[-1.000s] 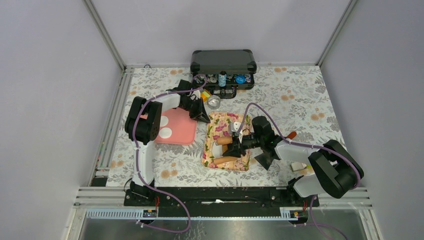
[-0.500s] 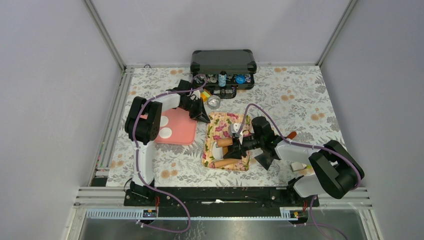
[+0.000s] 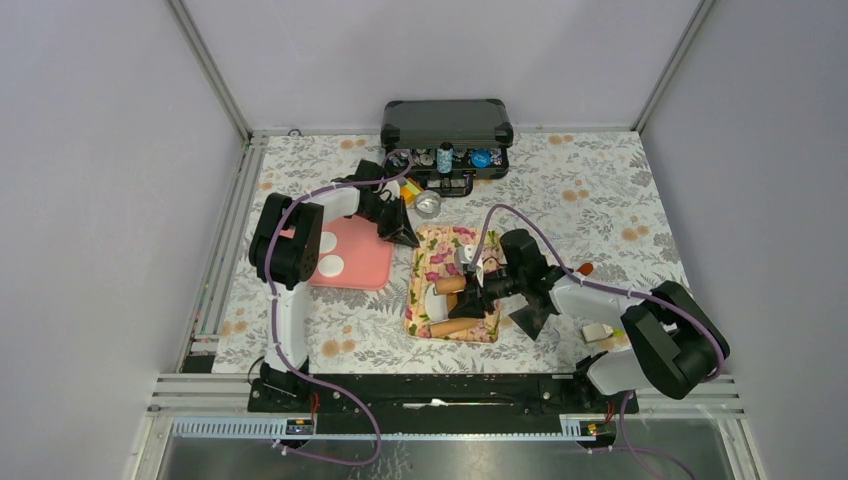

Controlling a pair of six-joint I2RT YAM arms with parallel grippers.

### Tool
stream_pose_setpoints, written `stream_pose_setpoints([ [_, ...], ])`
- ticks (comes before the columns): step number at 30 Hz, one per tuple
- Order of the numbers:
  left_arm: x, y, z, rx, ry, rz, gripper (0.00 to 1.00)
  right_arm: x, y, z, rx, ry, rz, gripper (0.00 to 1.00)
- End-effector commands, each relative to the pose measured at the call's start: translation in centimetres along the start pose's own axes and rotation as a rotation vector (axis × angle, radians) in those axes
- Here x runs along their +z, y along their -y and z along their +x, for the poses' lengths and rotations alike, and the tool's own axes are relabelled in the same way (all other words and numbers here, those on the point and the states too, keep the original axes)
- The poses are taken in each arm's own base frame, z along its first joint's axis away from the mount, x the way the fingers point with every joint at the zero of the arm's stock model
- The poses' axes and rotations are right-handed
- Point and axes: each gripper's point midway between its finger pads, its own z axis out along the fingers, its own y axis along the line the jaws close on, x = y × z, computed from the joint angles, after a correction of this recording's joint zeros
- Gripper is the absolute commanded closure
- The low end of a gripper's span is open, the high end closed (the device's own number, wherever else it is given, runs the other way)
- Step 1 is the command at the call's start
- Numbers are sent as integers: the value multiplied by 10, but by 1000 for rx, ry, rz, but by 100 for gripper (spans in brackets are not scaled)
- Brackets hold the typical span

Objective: Roll out the dumpling wrappers from the dough
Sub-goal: Flatten out the dough on the work surface.

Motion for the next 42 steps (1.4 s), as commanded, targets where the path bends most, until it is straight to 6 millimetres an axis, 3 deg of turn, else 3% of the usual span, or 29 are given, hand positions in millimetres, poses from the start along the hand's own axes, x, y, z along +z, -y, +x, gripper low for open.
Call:
stream_pose_setpoints([
  [1,-19,11,-16,54,74,2,100,-4,-30,-6,97,-29,-114,100],
  [6,-20,11,-16,58,75,-1,100,-2,-6,-58,88,70,-56,100],
  [10,-19,11,-16,62,73,0,100,1,32,-83,99,104,61,100],
  [14,-19,12,-16,64,71,6,100,12,70,-72,169,102,146,100],
  [18,-20,14,-13,68,65,12,100,14,98,-43,254,59,215,100],
  [22,-22,16,-13,75,65,23,100,-4,122,-27,300,59,316,100],
  [26,-22,16,-13,73,64,24,100,-26,152,-23,290,71,476,100],
  [37,-22,17,-12,75,64,25,100,-61,218,-32,227,75,716,100],
  [39,-22,16,-13,75,64,25,100,-66,220,-47,202,106,718,100],
  [42,-22,17,-12,76,62,29,100,-65,195,-90,125,193,583,100],
])
